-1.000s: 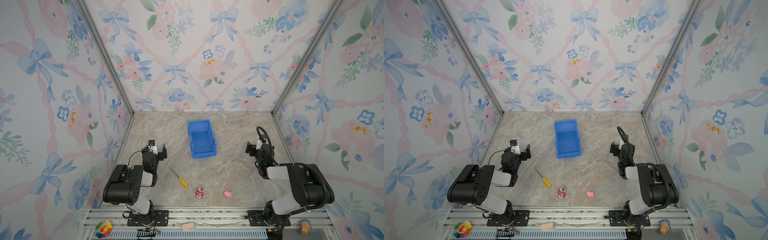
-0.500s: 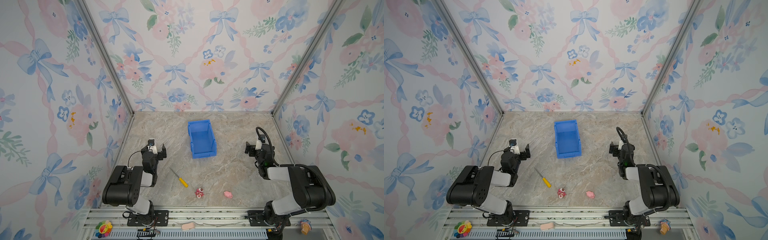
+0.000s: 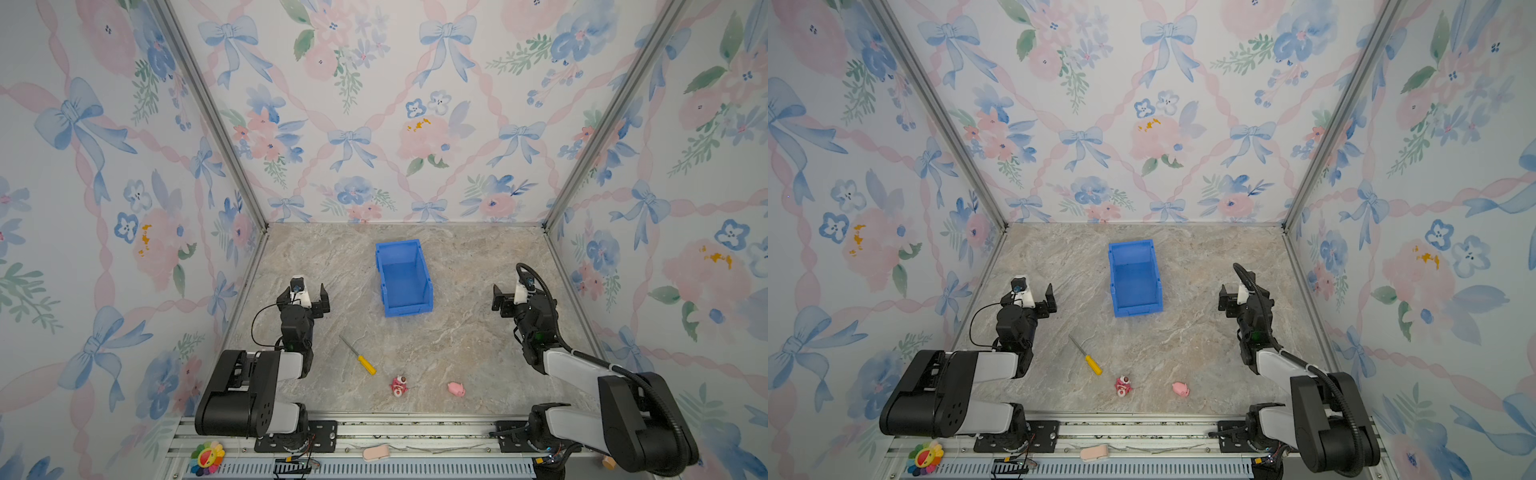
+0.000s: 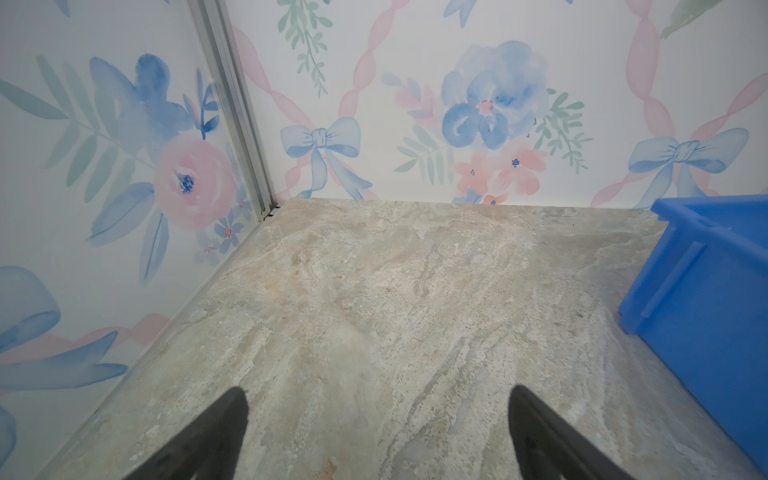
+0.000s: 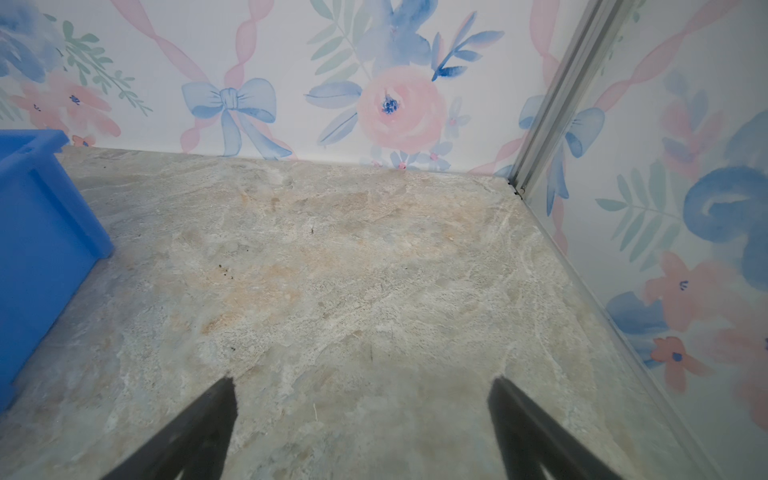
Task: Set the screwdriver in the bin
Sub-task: 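Move the left gripper over the yellow screwdriver while the right arm rises forward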
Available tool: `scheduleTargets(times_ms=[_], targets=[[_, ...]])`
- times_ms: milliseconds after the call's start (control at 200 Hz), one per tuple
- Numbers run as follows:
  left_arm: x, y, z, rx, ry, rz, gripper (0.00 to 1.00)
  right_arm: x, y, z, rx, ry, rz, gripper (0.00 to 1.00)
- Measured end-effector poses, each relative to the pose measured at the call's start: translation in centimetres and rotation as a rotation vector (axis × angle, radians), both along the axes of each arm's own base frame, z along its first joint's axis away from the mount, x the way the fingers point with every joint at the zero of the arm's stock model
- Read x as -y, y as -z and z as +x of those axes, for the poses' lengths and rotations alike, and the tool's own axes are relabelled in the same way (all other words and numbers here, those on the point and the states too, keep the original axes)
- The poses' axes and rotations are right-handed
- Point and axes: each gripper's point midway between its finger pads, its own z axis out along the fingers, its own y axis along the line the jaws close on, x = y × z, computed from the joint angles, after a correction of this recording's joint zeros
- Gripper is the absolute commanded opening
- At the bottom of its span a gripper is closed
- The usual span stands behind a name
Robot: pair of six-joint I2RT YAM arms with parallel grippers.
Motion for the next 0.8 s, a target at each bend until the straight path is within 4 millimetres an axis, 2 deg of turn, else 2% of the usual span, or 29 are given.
scheduleTargets(times_ms=[180,485,645,800], targets=[[-0.6,-0.6,-1.9,0.014,-0.041,-0.028,0.98,0.4,-0.4,-3.6,0.02,0.004,-0.003,0.97],[-0.3,-0.1,-3.1,-0.03,-0.068,-0.048,0.98,2.4,-1.8,-8.2,0.108,0.095,0.009,0.97],[-0.7,0.2,-3.8,-0.057,-0.093,-0.051,0.98,3.8,-2.1,-9.3,0.129,0.174,0.021,0.97],[-0.4,0.7,-4.5,-0.094,-0.093,-0.048,0.98,4.3,0.1,-9.3,0.025,0.203,0.0,0.97]])
